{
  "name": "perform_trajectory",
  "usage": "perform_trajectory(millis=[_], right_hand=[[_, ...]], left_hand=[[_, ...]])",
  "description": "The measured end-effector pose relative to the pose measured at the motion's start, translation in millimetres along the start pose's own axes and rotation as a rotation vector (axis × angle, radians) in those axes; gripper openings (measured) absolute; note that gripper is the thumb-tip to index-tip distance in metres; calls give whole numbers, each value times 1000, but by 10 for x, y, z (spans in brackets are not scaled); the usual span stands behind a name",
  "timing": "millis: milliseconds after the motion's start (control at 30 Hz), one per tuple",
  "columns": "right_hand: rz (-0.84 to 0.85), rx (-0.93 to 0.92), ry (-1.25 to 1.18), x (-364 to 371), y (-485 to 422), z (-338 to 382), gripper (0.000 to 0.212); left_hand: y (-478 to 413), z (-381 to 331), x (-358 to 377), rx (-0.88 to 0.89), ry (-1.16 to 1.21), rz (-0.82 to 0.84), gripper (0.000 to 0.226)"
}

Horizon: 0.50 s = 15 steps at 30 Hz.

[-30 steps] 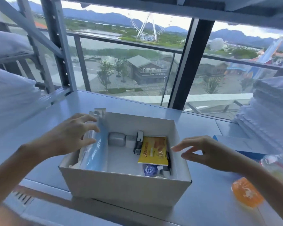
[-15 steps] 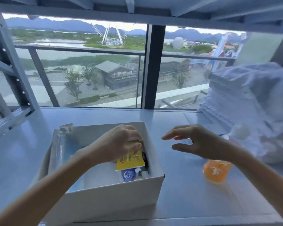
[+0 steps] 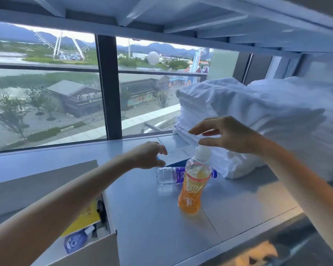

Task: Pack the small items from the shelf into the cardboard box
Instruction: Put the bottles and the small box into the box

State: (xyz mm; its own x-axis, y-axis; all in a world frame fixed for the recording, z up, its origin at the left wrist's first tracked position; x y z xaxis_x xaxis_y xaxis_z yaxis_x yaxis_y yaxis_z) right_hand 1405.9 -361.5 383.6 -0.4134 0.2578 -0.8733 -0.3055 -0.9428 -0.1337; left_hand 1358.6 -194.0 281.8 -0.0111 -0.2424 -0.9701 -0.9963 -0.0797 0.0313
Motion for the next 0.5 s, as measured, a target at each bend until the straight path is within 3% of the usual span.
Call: perform_trajectory(millis=[267,400,500], right_hand=[[112,17,-54,-84,-112,-689,35],[246,-75,-60,121,-52,-696,52],[180,-158,1,151,-119,-682,45]], left_hand=[[-448,104,90,-89,149,38,39],[-395,80,38,-65,180,34,36],[-349,16,7,-55,162,37,36]])
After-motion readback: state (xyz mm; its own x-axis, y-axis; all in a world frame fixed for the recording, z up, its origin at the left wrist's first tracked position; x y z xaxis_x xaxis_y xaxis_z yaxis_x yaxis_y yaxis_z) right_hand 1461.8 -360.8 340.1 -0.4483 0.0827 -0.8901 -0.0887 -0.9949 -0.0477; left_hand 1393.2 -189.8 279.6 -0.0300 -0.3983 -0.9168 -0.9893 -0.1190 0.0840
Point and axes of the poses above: each hand's wrist, its own y-axis away from the middle knuckle, its own x-axis out of the palm, z = x × y, the point moved 6 cm from there along -y, towards the middle knuckle, and after that the axes turned 7 degrees about z, right-handed, at the moved point
